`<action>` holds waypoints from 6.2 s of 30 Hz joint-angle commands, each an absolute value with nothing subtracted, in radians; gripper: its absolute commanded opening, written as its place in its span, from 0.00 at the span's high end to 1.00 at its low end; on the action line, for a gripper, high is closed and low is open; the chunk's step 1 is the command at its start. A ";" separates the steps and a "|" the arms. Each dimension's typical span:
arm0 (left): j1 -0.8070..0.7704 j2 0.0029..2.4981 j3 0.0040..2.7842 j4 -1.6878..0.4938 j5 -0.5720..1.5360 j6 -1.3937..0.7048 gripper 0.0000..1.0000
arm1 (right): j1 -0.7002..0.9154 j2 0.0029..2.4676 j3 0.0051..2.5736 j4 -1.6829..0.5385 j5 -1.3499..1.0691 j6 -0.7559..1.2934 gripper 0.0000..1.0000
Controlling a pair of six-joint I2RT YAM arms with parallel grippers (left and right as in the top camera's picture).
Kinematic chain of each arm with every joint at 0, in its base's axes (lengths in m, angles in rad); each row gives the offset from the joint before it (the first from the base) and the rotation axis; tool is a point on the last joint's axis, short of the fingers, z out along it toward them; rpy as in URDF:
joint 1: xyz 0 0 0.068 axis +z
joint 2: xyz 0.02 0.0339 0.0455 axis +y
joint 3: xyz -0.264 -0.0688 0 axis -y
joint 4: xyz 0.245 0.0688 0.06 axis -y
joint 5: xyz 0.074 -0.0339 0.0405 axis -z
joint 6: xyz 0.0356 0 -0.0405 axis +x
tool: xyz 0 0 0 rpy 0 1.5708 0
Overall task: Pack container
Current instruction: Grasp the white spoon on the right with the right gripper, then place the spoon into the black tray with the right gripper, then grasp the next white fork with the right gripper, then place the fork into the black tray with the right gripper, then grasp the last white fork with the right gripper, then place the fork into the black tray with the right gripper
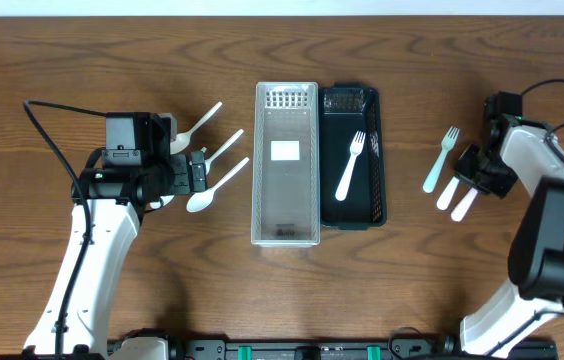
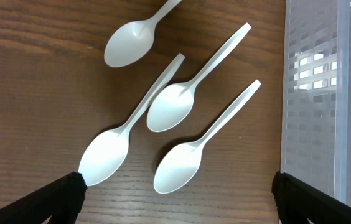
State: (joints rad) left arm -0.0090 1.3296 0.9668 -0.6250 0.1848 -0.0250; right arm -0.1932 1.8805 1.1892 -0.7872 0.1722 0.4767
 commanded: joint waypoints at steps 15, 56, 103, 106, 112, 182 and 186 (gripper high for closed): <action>-0.005 1.337 0.981 -0.628 0.191 -0.015 0.02 | 0.338 1.502 1.182 -0.541 -0.171 0.377 0.99; -0.005 1.337 0.981 -0.628 0.191 -0.015 0.02 | -0.180 1.888 1.221 -0.709 0.041 0.397 0.44; -0.005 1.337 0.981 -0.628 0.191 -0.015 0.02 | 0.432 1.763 1.303 -0.660 0.052 0.414 0.99; -0.005 1.337 0.981 -0.628 0.191 -0.015 0.02 | 0.444 1.830 1.305 -0.608 0.036 0.370 0.77; -0.005 1.337 0.981 -0.628 0.191 -0.015 0.02 | 0.388 1.752 1.409 -0.666 0.051 0.335 0.38; -0.005 1.337 0.981 -0.627 0.191 -0.016 0.02 | 0.339 1.718 1.314 -0.740 -0.050 0.343 0.94; -0.005 1.337 0.981 -0.628 0.192 -0.017 0.02 | 0.355 1.779 1.324 -0.694 -0.088 0.299 0.47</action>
